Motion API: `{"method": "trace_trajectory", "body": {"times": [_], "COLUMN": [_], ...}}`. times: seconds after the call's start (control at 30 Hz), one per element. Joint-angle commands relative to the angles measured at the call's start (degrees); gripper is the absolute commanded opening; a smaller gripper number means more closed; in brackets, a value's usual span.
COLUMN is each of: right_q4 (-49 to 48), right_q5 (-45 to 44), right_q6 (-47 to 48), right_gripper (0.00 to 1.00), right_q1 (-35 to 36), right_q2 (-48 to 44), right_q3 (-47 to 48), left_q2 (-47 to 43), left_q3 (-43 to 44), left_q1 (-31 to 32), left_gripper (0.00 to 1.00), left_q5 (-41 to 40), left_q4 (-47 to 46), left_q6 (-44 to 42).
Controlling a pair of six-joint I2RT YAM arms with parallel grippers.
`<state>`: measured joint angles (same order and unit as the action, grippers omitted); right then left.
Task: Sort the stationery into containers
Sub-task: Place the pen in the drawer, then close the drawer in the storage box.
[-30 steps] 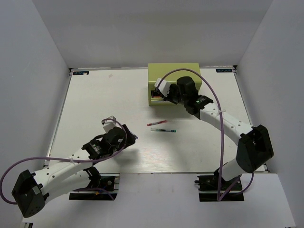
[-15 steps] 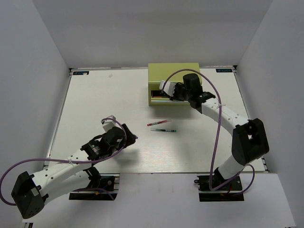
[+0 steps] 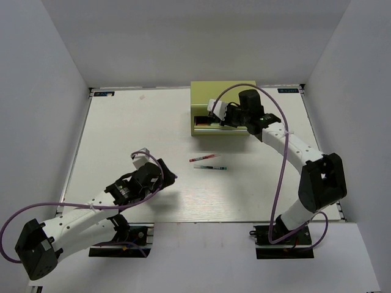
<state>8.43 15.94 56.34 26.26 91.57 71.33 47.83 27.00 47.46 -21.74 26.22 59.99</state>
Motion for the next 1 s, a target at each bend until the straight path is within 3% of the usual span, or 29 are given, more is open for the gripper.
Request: {"method": "trace_trajectory", "body": {"times": [0.0,0.03,0.07,0.1,0.2,0.33,0.67,0.97], "right_q4": [3.51,6.05,9.73,12.03,18.37,24.96,17.77,-1.56], "right_q5": [8.62,10.49,12.86,19.67,26.30,28.26,12.64,-3.54], "right_q6": [-2.89,-2.90,-2.29,2.42,7.53,11.25,3.88,-4.65], "right_gripper": [0.27,0.20,0.06,0.00,0.00,0.00,0.00,0.00], "right_q1": [-0.60,-0.51,-0.77,-0.77,-0.33,0.02,-0.33,-0.51], "right_q2": [-3.68,-4.90,-5.34,-5.61,-7.63,-6.06,5.98,10.29], "right_q3": [3.90,4.17,4.08,3.91,0.66,-0.06,3.46,3.55], "left_q2": [-0.11,-0.11,-0.11,-0.11,0.42,0.42,1.99,1.38], "left_q3": [1.03,1.03,1.03,1.03,1.03,1.03,1.56,1.56], "left_q1": [-0.18,-0.18,-0.18,-0.18,-0.18,-0.18,-0.18,-0.18], "left_gripper": [0.91,0.91,0.91,0.91,0.91,0.91,0.93,0.93], "left_q5": [0.03,0.03,0.03,0.03,0.03,0.03,0.03,0.03], "left_q4": [-1.52,-1.52,-1.52,-1.52,-2.04,-2.05,-3.19,-3.19], "left_q6": [-0.48,-0.48,-0.48,-0.48,-1.01,-1.01,-2.07,-2.07]}}
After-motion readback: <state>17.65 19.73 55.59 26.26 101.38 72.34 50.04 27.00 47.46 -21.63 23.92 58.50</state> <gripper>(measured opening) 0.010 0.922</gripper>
